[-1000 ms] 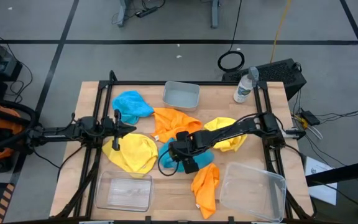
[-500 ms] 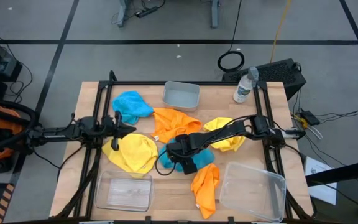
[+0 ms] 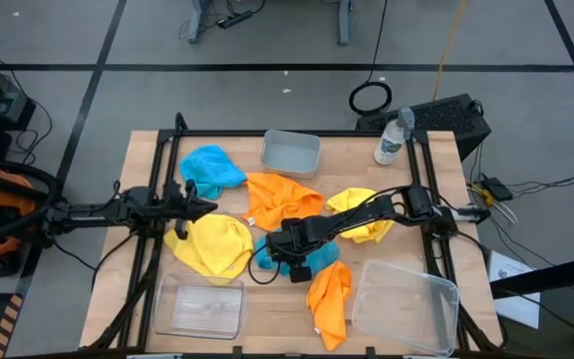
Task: Sort microfiber towel by color & place in baskets
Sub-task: Put the bottom blue microfiber cloth into the right transparent bin
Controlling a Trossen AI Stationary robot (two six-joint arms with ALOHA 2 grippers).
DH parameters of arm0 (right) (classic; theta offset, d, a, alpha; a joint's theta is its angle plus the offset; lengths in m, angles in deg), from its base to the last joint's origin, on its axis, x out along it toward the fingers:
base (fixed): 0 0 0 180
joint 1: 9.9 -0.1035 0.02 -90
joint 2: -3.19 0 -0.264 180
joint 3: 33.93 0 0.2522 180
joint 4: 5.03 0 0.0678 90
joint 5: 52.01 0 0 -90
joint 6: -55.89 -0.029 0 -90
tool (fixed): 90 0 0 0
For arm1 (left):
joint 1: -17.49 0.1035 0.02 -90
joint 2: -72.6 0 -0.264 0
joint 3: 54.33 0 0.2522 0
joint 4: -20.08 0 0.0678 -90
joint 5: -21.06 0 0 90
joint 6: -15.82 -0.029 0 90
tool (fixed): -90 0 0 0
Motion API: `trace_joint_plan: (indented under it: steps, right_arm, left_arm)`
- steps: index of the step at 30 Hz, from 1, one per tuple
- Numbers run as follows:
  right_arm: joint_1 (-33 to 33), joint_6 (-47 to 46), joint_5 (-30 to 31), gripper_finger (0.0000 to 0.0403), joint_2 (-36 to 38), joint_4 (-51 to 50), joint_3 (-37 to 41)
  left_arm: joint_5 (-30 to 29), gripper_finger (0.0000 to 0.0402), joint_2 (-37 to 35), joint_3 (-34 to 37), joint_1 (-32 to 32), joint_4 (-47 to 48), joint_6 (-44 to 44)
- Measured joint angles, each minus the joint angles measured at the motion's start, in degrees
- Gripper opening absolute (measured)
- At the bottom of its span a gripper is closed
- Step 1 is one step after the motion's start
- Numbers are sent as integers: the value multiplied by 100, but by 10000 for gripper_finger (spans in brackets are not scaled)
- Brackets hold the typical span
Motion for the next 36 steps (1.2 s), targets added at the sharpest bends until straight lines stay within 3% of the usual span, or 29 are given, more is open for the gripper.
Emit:
trace_joint_plan:
  steps: [12, 20, 30, 34, 36]
  right_arm:
    - [-67, 73, -26, 10, 622, -41, 21]
    - [-80, 236, 132, 10, 1338, -64, 17]
    - [-341, 1100, 1482, 9, 2360, 20, 8]
    - [-462, 1292, 1793, 9, 2603, 38, 4]
    - [-541, 1446, 1816, 9, 2654, 51, 4]
  left_arm:
    - [-128, 9, 83, -4, -514, -1240, -305]
    - [-138, 9, 591, -12, -704, -1965, -314]
    - [-232, 9, 2086, -483, -1036, -2563, -422]
    - [-274, 8, 2992, -778, -1281, -3111, -689]
    - [-26, 8, 3475, -958, -1456, -3335, -1028]
